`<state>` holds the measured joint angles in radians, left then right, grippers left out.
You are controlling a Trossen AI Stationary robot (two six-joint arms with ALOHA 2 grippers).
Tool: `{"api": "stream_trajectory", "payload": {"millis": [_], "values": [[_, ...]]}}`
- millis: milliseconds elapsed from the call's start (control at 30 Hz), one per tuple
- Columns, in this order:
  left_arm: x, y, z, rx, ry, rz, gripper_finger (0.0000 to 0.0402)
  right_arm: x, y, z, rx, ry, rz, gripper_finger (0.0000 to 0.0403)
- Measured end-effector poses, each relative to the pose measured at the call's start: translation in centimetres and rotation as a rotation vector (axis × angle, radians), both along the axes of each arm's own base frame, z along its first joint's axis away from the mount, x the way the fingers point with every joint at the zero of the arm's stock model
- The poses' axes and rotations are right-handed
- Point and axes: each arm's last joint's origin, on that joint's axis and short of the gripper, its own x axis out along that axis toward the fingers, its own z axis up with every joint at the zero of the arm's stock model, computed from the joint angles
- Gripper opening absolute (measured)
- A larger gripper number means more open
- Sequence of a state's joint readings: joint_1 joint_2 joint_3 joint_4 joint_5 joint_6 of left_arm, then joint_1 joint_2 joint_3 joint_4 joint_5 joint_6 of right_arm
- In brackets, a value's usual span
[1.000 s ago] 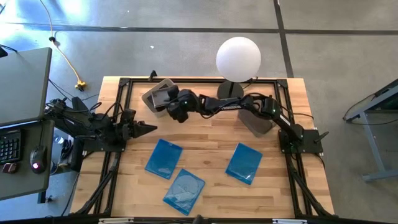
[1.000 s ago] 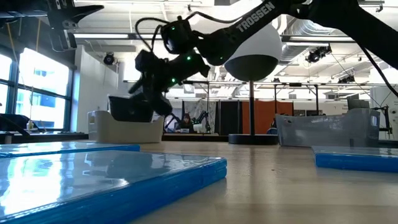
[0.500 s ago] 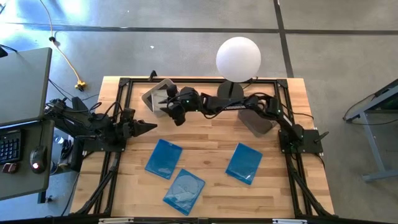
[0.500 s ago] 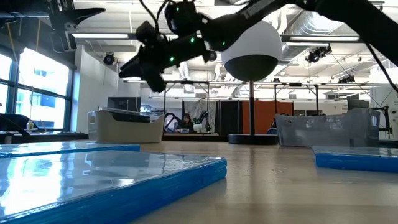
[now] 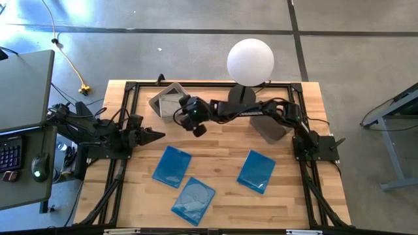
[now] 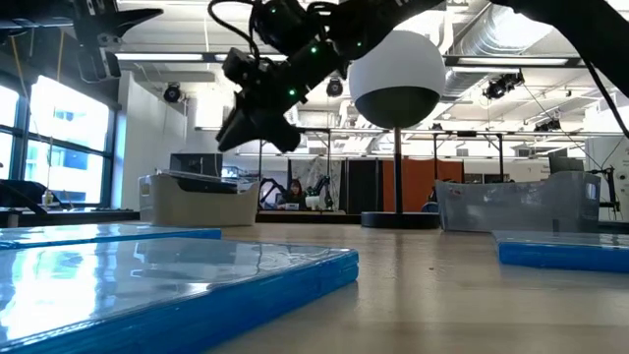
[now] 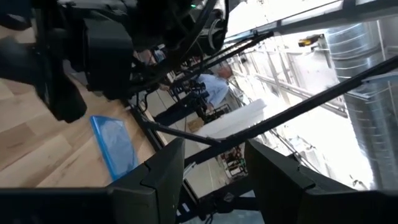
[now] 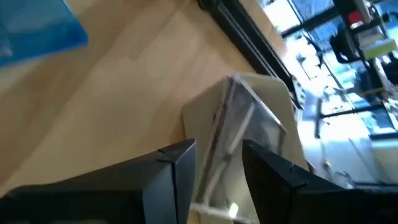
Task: Pick & place jewel cases by type
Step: Put the black CD case into the white bin
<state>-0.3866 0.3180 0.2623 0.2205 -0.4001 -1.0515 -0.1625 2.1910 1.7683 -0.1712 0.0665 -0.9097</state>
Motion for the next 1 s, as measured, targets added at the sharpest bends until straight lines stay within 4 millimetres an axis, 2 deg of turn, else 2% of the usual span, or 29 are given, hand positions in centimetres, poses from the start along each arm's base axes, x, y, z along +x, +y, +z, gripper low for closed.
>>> {"api": "stream_trajectory", "payload": {"millis": [133, 233, 400, 500, 567, 800, 1000], "values": [[0.0, 0.0, -0.1, 0.004, 0.011, -0.001, 0.0168, -0.8, -0.2, -0.6, -0.118, 0.133, -0.081, 0.0124], [0.0, 0.0, -0.1, 0.004, 0.012, -0.001, 0.0168, -1.7, -1.8, -1.5, -0.120, 0.222, -0.150, 0.0124], [0.0, 0.0, -0.1, 0.005, 0.012, 0.000, 0.0168, -2.1, -5.0, -3.1, -0.130, 0.117, -0.190, 0.0124], [0.0, 0.0, -0.1, 0.005, 0.013, 0.000, 0.0168, -1.9, -6.0, -4.1, -0.141, -0.008, -0.159, 0.0124], [0.0, 0.0, -0.1, 0.003, 0.009, 0.000, 0.0168, -1.8, -6.2, -4.9, -0.134, -0.054, -0.110, 0.0124], [0.0, 0.0, 0.2, -0.010, -0.016, 0.012, 0.0168, -1.8, -4.6, -6.6, -0.219, 0.007, -0.029, 0.0124], [0.0, 0.1, 0.2, -0.015, -0.019, 0.029, 0.0168, -1.0, -4.5, -6.2, -0.196, -0.128, 0.017, 0.0124]]}}
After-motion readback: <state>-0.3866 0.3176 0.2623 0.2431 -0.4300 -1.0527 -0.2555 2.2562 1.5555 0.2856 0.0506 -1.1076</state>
